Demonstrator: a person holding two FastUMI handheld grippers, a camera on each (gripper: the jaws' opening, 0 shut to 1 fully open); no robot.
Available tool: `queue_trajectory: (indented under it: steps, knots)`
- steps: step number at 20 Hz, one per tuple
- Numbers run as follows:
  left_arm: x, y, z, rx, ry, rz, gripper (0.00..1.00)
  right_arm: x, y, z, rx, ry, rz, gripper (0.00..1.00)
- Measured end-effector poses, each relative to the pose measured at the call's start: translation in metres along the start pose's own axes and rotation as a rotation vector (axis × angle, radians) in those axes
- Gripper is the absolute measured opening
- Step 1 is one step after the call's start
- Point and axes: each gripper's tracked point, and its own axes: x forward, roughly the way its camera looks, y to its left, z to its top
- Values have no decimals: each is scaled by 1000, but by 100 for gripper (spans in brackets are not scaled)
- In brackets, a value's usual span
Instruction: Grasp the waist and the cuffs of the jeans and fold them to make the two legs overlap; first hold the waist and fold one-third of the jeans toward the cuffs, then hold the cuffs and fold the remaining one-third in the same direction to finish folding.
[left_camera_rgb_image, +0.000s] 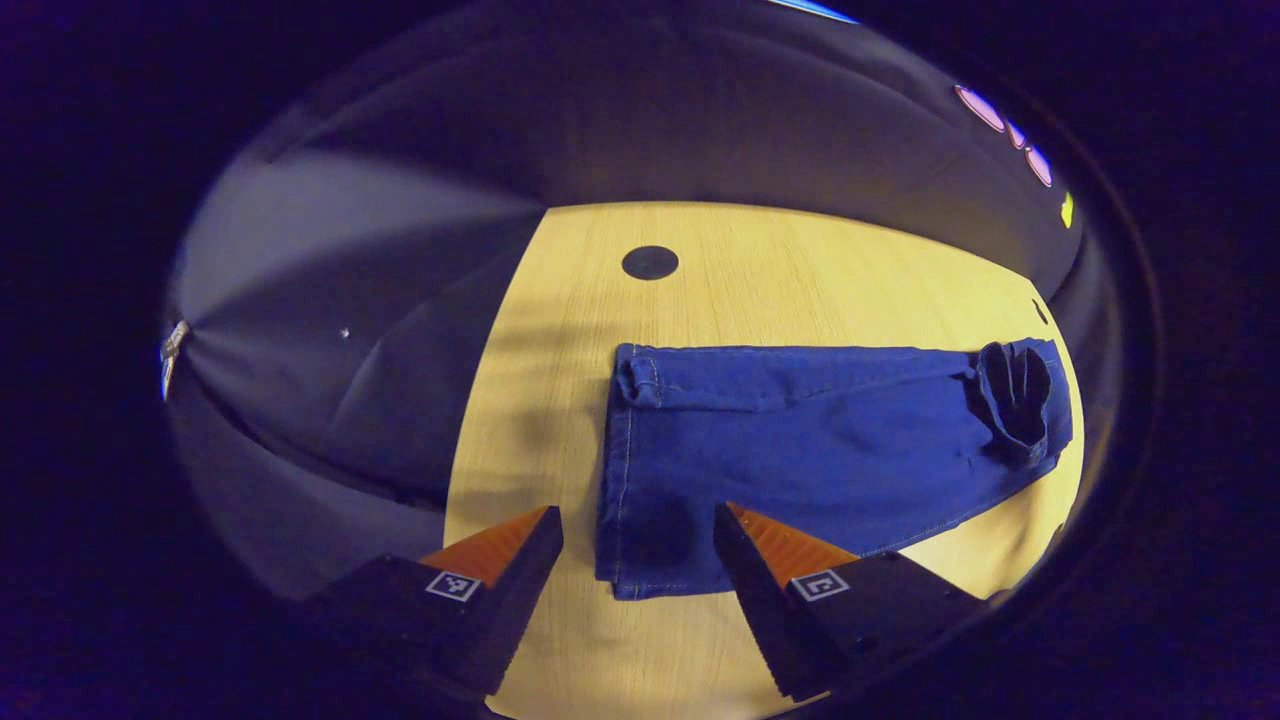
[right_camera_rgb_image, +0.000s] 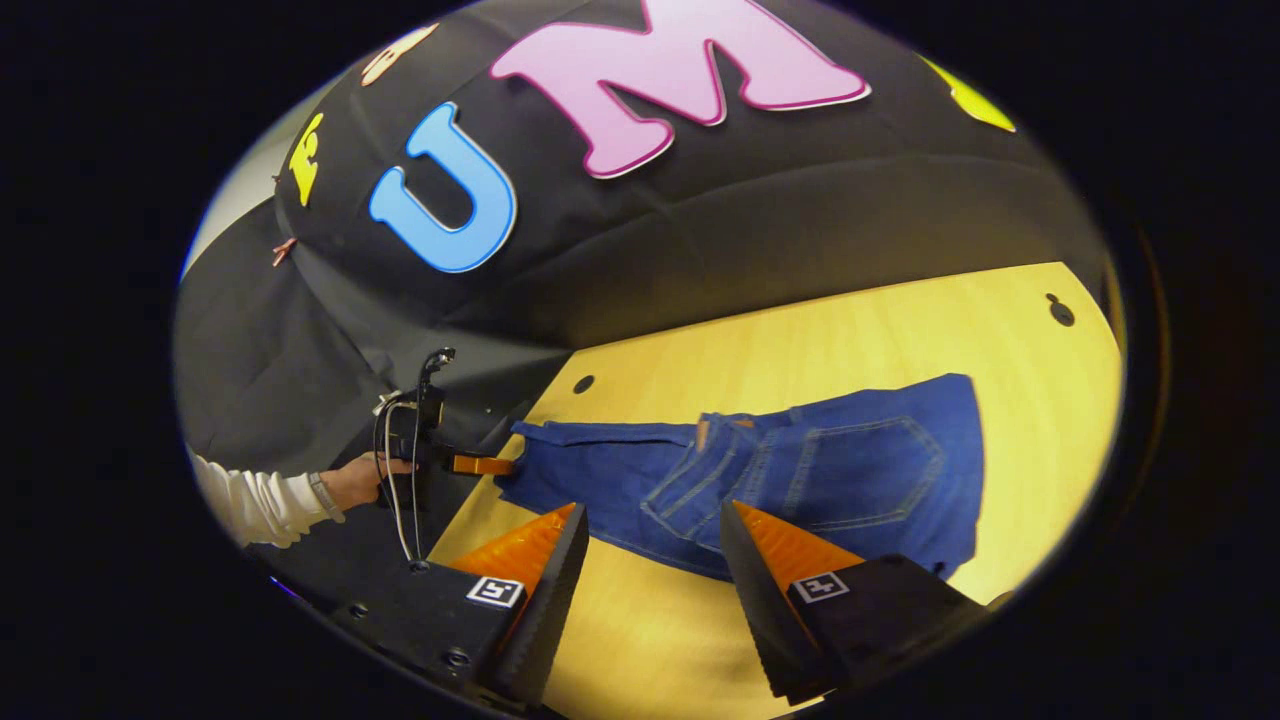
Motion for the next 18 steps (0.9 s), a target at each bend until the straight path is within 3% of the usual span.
queue_trajectory:
  steps: [4,9,12,14,15,17,18]
  knots:
    - [23,-12,-22,-44,165,-48,97,-20,-33,2,27,-8,-63,82]
    - [33,-17,-24,5,201,-60,98,-23,-43,4,65,-14,-78,82]
    - [34,-20,-21,12,206,-66,91,-19,-39,5,78,-14,-65,82]
    - [30,-32,-21,6,213,-81,83,-20,-42,3,73,-8,-68,82]
    - [32,-40,-20,8,203,-90,72,-19,-42,1,72,-5,-67,82]
    - [33,-42,-19,16,212,-83,33,-20,-40,0,77,1,-59,82]
    - [34,-42,-18,7,215,-86,29,-20,-39,1,78,-1,-56,82]
